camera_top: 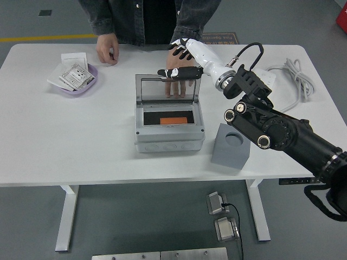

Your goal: Pick up the cylinder from the cube,place it in the box,flap close box

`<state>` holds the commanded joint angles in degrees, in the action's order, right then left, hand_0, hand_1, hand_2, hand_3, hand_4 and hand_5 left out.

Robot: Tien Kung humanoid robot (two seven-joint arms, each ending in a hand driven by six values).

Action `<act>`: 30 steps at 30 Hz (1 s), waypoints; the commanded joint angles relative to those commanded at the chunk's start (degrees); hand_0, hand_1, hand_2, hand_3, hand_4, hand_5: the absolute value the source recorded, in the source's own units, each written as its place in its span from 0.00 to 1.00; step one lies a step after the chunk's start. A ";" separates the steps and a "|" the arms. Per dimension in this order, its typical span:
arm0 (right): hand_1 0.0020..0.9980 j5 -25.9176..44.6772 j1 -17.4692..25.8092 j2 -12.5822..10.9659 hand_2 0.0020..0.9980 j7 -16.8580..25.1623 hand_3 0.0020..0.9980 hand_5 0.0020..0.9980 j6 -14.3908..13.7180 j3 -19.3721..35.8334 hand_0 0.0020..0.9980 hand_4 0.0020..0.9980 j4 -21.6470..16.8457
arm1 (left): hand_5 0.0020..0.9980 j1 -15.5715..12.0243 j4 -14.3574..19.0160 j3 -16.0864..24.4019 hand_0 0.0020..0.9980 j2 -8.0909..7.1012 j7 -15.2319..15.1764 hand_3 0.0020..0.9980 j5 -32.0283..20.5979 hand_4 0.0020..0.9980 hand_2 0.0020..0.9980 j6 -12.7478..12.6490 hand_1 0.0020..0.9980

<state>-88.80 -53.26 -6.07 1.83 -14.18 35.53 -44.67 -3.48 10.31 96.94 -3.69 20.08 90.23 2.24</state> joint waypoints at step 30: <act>0.59 -1.29 6.94 -7.41 0.68 -0.72 0.72 0.56 -2.16 -4.77 0.62 0.96 -16.02 | 0.38 -0.33 0.00 -0.47 0.64 0.38 -0.20 0.61 -0.71 0.64 0.53 -0.13 0.66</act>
<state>-90.09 -46.32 -13.48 1.11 -16.35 30.75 -60.69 -3.81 10.31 96.47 -3.32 19.89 89.51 2.11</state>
